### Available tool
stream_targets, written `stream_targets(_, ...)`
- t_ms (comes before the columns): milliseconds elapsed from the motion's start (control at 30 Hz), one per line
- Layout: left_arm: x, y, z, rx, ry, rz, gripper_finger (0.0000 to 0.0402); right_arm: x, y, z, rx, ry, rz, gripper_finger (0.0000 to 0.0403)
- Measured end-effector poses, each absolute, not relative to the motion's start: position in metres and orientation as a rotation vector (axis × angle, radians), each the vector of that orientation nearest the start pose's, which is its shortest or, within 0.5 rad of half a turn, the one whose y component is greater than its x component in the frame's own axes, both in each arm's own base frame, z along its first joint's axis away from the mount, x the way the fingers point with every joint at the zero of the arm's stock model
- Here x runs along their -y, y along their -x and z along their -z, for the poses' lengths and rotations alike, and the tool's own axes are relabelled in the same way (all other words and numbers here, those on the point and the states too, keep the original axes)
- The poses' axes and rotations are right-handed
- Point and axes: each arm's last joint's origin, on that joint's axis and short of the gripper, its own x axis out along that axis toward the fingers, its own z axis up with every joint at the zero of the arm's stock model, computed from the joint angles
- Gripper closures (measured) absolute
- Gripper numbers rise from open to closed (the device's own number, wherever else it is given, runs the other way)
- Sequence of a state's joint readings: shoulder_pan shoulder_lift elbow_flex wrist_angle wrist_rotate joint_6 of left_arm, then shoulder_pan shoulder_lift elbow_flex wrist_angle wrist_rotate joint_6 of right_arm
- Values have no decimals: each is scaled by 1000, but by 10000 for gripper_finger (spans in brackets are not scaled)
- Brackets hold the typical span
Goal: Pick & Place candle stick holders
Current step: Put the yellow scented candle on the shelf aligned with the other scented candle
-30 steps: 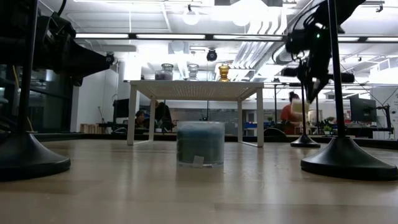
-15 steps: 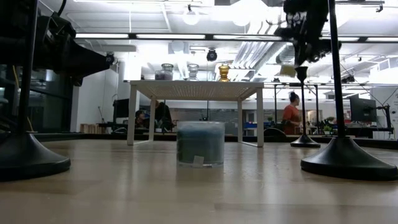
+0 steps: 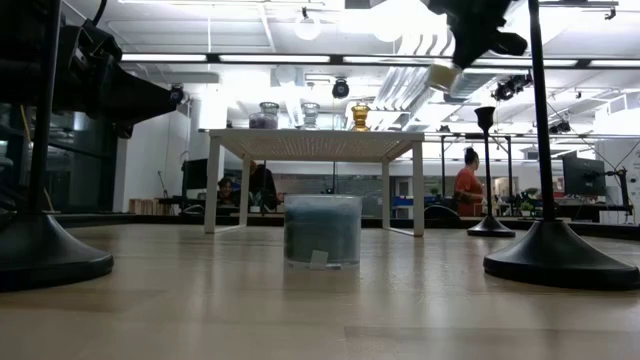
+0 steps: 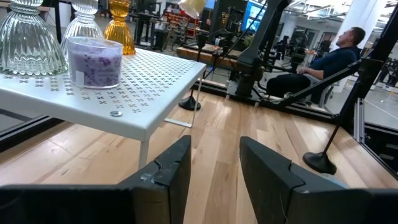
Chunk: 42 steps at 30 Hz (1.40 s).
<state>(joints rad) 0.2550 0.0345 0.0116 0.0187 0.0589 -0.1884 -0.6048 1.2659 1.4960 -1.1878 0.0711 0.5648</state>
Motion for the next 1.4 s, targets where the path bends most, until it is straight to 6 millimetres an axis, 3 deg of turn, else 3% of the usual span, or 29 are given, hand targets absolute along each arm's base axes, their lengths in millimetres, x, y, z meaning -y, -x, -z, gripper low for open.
stream_targets(300,-23,-96,-167,14,189,-196,268,103,-213,-391,-658,-846,789,399)
stream_targets(900,-23,-96,-167,14,189,-196,268,118,-330,-389,-655,-938,802,399)
stream_targets(1133,-23,-96,-167,14,189,-195,268,124,-360,-381,-665,-941,824,399)
stream_targets(1400,-23,-96,-167,14,189,-196,268,130,-381,-356,-714,-962,868,399)
